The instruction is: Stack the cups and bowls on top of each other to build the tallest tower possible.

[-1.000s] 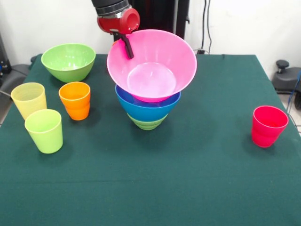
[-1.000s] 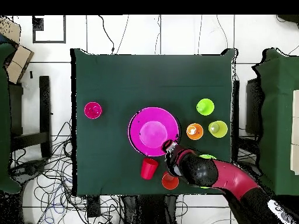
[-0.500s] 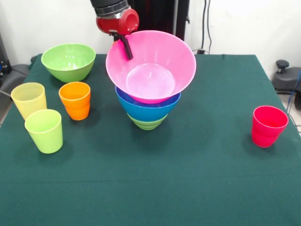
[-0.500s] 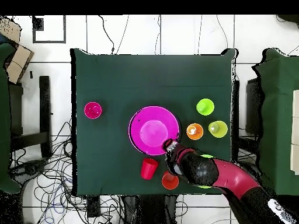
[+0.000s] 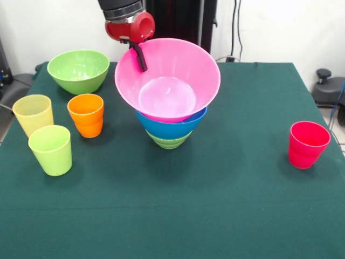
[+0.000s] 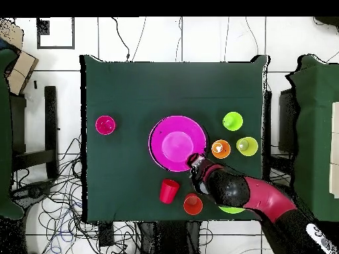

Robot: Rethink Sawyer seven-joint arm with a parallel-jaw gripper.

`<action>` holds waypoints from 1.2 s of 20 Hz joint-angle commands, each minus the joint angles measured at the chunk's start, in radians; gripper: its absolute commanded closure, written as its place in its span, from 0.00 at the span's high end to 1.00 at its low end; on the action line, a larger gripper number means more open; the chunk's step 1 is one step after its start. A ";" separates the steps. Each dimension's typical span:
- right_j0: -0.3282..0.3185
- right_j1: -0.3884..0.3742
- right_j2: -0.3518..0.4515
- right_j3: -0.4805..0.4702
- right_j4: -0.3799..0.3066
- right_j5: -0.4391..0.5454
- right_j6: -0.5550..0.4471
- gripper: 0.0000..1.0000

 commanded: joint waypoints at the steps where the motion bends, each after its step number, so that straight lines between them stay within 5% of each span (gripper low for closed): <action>1: 0.040 0.012 -0.008 -0.069 -0.049 0.010 -0.013 0.00; 24: 0.051 0.027 -0.026 -0.055 -0.064 -0.031 0.005 0.00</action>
